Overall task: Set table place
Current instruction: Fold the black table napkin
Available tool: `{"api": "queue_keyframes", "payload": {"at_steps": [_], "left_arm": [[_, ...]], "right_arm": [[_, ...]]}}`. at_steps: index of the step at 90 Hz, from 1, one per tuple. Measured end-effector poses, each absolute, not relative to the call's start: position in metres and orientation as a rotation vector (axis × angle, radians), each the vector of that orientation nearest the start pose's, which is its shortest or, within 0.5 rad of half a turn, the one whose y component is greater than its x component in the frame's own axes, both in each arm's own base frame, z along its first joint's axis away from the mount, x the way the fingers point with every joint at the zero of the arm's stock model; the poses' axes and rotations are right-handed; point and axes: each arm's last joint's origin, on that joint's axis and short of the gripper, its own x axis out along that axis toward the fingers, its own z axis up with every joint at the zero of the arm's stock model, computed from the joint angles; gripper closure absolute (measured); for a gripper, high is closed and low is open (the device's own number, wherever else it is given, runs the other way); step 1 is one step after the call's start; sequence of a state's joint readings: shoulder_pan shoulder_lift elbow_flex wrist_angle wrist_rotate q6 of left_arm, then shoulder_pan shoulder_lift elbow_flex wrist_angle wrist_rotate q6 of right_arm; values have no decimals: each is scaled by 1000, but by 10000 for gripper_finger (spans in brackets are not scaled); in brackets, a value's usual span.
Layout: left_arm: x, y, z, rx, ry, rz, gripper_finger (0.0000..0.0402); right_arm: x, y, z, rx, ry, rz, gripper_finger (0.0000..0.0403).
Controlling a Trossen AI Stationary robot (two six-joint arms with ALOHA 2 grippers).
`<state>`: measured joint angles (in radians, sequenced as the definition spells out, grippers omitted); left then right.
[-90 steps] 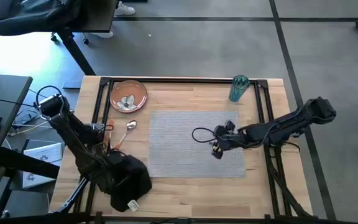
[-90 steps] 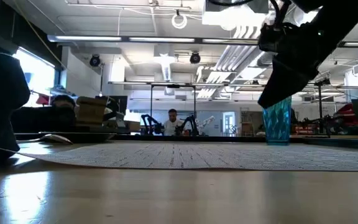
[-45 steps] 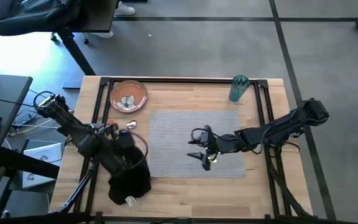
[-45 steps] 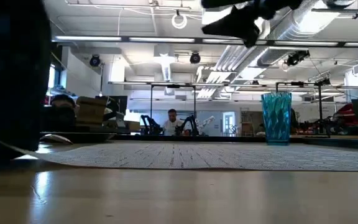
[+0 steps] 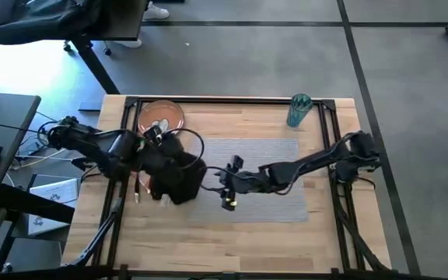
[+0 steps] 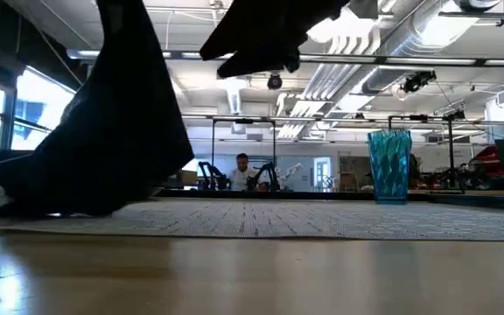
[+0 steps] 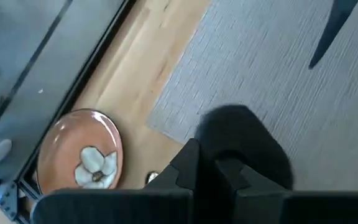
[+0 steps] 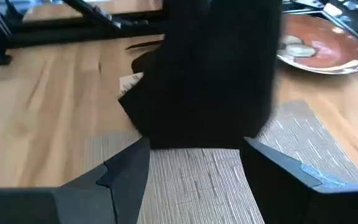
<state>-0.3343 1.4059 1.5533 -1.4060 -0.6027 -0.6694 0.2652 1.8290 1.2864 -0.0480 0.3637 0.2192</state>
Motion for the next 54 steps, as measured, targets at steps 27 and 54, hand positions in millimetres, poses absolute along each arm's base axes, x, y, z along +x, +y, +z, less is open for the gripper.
{"api": "queue_keyframes", "payload": {"at_steps": [27, 54], "left_arm": [[227, -66, 411, -31, 833, 521, 402], [232, -53, 460, 82, 575, 535, 401]], "right_arm": [[395, 93, 247, 8, 508, -208, 171], [372, 88, 290, 6, 430, -214, 171]]}}
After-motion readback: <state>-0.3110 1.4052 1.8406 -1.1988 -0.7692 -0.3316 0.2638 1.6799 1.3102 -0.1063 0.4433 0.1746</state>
